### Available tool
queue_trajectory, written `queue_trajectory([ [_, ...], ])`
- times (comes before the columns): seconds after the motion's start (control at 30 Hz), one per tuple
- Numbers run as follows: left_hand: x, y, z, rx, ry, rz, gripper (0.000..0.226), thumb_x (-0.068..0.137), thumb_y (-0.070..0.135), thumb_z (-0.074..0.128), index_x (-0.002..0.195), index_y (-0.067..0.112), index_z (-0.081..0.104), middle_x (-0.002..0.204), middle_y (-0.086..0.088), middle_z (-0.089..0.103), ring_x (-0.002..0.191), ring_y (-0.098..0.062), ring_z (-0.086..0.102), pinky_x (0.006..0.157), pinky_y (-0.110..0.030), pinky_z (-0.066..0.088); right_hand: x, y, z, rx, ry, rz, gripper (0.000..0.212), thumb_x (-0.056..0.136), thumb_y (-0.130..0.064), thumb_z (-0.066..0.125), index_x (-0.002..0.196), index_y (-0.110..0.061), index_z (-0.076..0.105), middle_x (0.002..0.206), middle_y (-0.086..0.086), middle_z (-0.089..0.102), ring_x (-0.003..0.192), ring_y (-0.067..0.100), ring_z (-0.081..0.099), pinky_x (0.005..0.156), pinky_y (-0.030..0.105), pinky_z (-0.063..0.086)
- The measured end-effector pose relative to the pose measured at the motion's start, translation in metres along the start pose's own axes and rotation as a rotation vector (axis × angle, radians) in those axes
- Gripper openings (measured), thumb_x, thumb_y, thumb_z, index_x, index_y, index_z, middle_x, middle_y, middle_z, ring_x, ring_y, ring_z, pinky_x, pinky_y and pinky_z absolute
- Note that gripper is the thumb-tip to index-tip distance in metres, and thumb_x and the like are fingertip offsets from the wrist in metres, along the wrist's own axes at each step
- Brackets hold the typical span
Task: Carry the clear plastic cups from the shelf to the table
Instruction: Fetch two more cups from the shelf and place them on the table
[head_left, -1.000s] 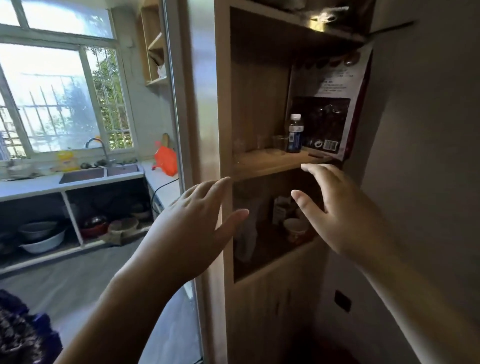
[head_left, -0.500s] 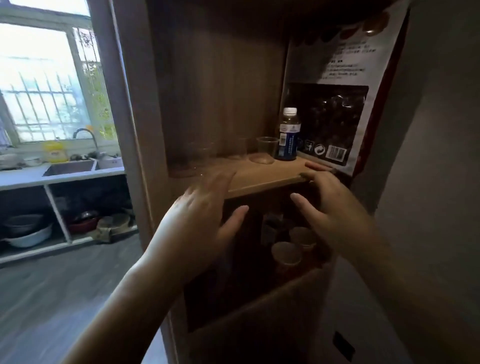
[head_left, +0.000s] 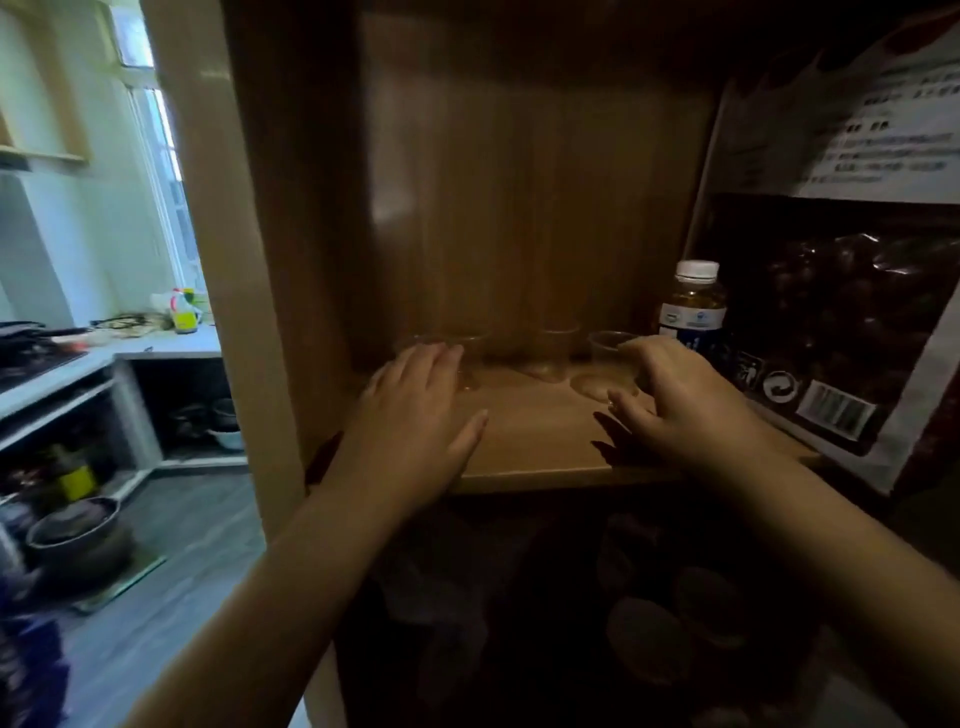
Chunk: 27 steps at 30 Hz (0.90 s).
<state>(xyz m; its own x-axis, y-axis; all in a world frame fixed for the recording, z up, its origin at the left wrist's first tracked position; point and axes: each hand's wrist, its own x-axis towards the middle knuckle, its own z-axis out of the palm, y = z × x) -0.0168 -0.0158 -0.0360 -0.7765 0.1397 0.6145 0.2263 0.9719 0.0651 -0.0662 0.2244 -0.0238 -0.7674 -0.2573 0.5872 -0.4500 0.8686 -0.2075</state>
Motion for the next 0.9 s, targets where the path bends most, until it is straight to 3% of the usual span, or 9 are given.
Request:
queue_trajectory([
  [0.3, 0.028, -0.009, 0.024, 0.131, -0.039, -0.064, 0.064, 0.087, 0.042, 0.046, 0.141, 0.013, 0.025, 0.145, -0.007, 0.036, 0.134, -0.023, 0.027, 0.108, -0.038, 0.024, 0.037, 0.022, 0.023, -0.062, 0.021, -0.054, 0.049, 0.084, -0.036, 0.057, 0.129, -0.022, 0.043, 0.129, 0.000, 0.048, 0.116, 0.016, 0.045, 0.091, 0.034, 0.044],
  [0.53, 0.031, -0.004, 0.020, 0.103, 0.058, -0.067, 0.041, 0.089, 0.018, 0.048, 0.130, 0.014, 0.044, 0.129, -0.009, 0.052, 0.121, -0.025, 0.043, 0.096, -0.038, 0.038, 0.041, 0.028, 0.028, -0.103, -0.021, -0.067, 0.054, 0.083, -0.038, 0.061, 0.131, -0.024, 0.041, 0.124, 0.000, 0.053, 0.110, 0.019, 0.047, 0.085, 0.037, 0.047],
  [0.73, 0.030, 0.000, 0.018, 0.090, 0.074, -0.061, 0.036, 0.083, 0.007, 0.052, 0.119, 0.012, 0.051, 0.120, -0.010, 0.057, 0.110, -0.028, 0.047, 0.084, -0.040, 0.042, 0.037, 0.029, 0.019, -0.135, 0.024, -0.112, 0.031, 0.085, -0.021, 0.063, 0.115, -0.018, 0.054, 0.104, 0.001, 0.058, 0.088, 0.015, 0.046, 0.071, 0.031, 0.046],
  [0.9, 0.024, 0.006, 0.014, 0.070, 0.080, -0.042, 0.034, 0.080, 0.006, 0.055, 0.113, 0.015, 0.054, 0.112, -0.007, 0.060, 0.102, -0.025, 0.050, 0.078, -0.037, 0.042, 0.024, 0.025, 0.009, -0.126, 0.017, -0.137, 0.025, 0.083, -0.019, 0.062, 0.108, -0.020, 0.058, 0.105, 0.000, 0.059, 0.095, 0.017, 0.048, 0.077, 0.031, 0.045],
])
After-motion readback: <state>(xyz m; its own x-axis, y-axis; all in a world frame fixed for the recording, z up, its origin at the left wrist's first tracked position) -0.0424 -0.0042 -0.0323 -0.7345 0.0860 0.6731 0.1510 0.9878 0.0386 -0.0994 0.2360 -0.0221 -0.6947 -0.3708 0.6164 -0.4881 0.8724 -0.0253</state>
